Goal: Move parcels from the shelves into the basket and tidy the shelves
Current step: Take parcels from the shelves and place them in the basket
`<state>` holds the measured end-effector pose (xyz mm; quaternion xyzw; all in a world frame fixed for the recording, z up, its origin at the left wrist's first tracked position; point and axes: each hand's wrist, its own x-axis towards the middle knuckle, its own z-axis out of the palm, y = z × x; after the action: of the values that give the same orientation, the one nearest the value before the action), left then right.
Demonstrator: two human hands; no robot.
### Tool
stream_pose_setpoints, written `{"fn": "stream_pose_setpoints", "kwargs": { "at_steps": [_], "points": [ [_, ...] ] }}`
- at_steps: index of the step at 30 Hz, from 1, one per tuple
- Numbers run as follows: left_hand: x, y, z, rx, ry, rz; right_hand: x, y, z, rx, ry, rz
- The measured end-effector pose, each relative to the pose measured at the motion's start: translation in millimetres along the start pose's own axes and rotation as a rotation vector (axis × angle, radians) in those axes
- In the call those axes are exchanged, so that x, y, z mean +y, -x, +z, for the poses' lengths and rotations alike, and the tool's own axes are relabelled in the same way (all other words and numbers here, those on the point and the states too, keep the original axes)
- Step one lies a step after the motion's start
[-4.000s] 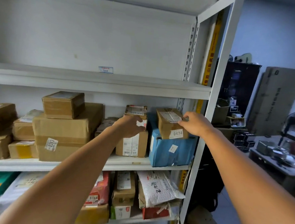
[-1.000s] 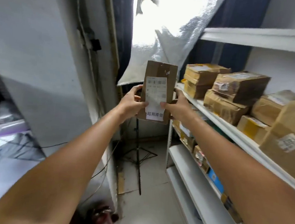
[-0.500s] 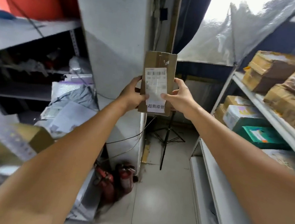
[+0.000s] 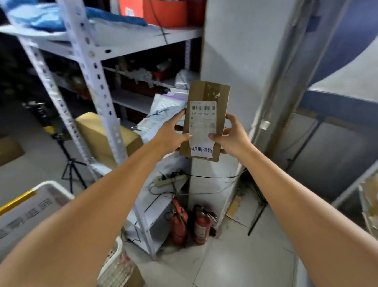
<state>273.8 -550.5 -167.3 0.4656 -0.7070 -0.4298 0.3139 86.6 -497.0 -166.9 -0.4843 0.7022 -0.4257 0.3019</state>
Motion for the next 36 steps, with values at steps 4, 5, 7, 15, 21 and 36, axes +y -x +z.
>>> {"fn": "stream_pose_setpoints", "kwargs": {
  "at_steps": [4,5,7,15,21,36],
  "points": [
    [-20,31,-22,0.13,-0.026,-0.081,-5,1,35,-0.136,-0.006,-0.066],
    [-25,41,-27,0.155,-0.023,-0.119,-5,2,45,-0.165,-0.008,-0.09],
    [-33,63,-37,0.211,-0.024,-0.158,-7,8,65,-0.228,-0.001,-0.137],
    [-71,151,-82,0.438,0.03,-0.36,-26,44,149,-0.528,0.047,-0.278],
    [-99,192,-126,0.542,0.051,-0.418,-52,68,210,-0.635,0.08,-0.365],
    [-207,230,-268,0.636,0.215,-0.464,-116,88,397,-0.734,0.134,-0.377]
  ]
}}
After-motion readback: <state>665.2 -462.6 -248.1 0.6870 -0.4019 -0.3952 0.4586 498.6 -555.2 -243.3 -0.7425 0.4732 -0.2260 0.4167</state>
